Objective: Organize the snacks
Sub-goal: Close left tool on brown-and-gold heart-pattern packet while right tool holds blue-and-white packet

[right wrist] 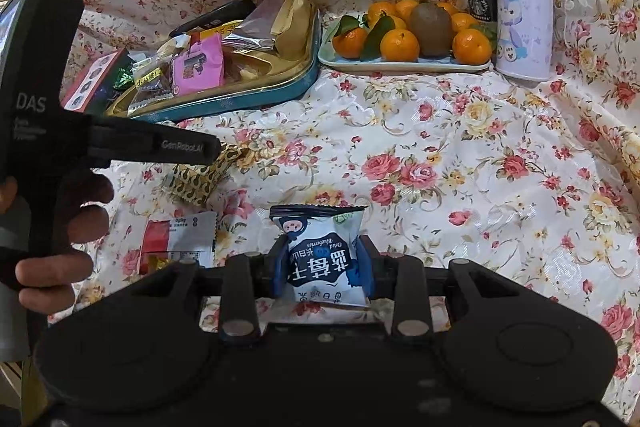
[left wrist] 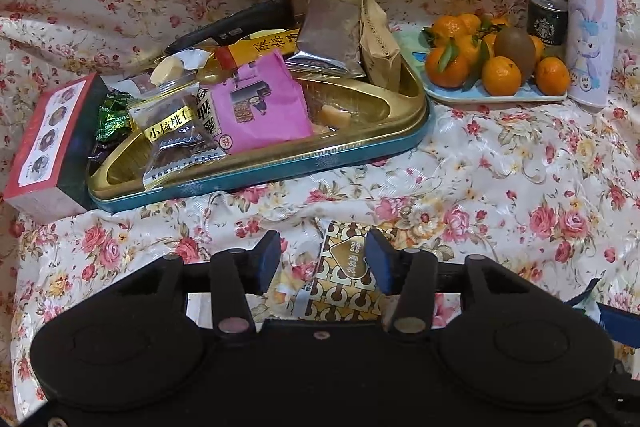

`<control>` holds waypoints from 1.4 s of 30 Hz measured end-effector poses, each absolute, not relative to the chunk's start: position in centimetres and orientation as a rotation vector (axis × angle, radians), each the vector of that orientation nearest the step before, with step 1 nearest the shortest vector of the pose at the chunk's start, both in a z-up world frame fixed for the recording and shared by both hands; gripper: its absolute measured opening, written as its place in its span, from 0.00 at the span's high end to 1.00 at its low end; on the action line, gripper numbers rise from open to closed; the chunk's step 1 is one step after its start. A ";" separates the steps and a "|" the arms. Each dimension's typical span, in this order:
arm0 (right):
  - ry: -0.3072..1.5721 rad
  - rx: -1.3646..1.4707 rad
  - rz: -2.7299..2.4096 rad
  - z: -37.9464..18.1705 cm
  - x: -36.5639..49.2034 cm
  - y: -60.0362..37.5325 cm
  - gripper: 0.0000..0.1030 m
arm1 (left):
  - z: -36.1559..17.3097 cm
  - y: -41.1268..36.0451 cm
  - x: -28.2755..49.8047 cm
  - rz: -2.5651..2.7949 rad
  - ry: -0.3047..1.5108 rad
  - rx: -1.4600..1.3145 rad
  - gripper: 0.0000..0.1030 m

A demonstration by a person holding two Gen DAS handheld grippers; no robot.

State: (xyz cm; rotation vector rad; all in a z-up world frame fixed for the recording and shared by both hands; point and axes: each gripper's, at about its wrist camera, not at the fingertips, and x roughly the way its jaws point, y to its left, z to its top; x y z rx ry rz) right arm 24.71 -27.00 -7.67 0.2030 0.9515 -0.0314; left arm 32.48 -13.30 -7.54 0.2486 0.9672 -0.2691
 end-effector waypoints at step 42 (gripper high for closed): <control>0.885 0.190 -0.030 -3.3 19.9 -26.0 0.66 | -3.9 -11.7 30.4 -0.252 1.001 0.127 0.60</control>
